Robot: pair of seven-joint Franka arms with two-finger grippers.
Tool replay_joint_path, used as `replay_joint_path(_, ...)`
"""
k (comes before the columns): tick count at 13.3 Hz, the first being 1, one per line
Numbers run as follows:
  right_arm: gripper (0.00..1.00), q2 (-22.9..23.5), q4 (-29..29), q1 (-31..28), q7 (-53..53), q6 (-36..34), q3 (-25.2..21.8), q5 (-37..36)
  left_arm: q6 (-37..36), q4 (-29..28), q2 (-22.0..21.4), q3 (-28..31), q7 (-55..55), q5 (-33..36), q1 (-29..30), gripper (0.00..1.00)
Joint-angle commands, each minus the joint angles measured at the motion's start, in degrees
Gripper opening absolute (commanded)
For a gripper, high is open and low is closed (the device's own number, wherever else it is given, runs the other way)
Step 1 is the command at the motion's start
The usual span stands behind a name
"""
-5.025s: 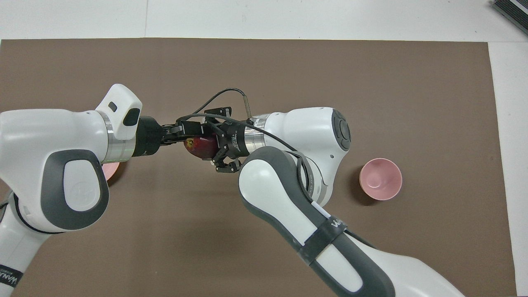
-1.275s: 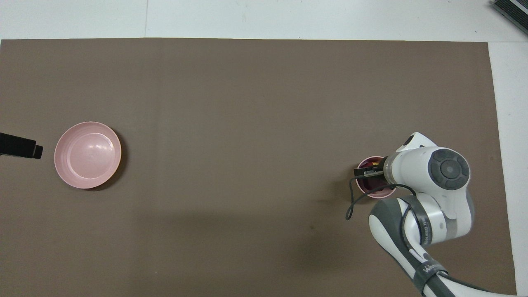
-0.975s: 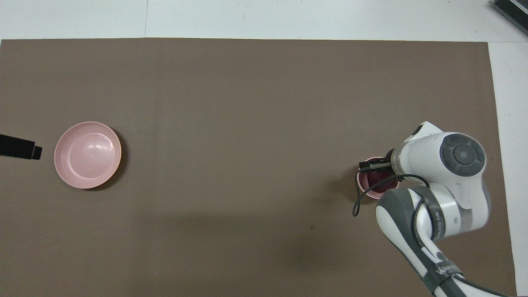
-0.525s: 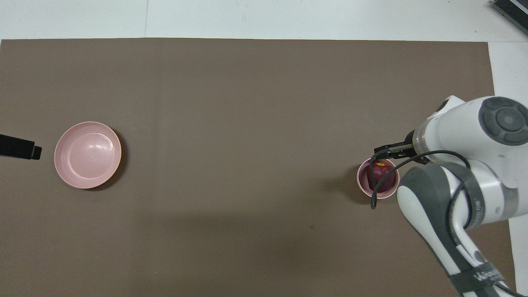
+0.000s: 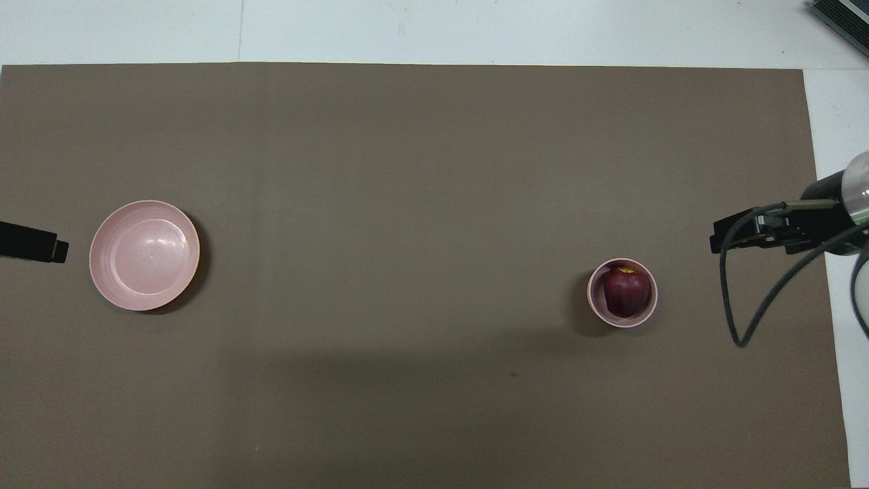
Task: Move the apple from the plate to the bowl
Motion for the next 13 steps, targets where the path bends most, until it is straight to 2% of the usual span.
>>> replay_joint_path(1,1.00,4.44,8.58,-1.02,-1.50,-5.99,0.26,0.06,-0.23,-1.47,-1.42,-0.27,0.59,1.11,0.48,1.00)
replay_joint_path(4,1.00,4.63,9.66,-0.93,-1.41,-6.09,0.17,-0.29,-0.31,-1.47,-1.42,-0.27,0.59,1.11,0.48,1.00)
replay_joint_path(8,1.00,4.10,8.87,-0.41,1.13,-2.40,0.61,-0.11,-0.23,-1.47,-1.42,-0.27,0.59,1.11,0.48,1.00)
replay_joint_path(13,1.00,4.01,8.78,-0.49,1.49,-2.92,0.61,0.50,0.13,-1.39,-1.24,-0.27,0.59,1.02,0.39,1.00)
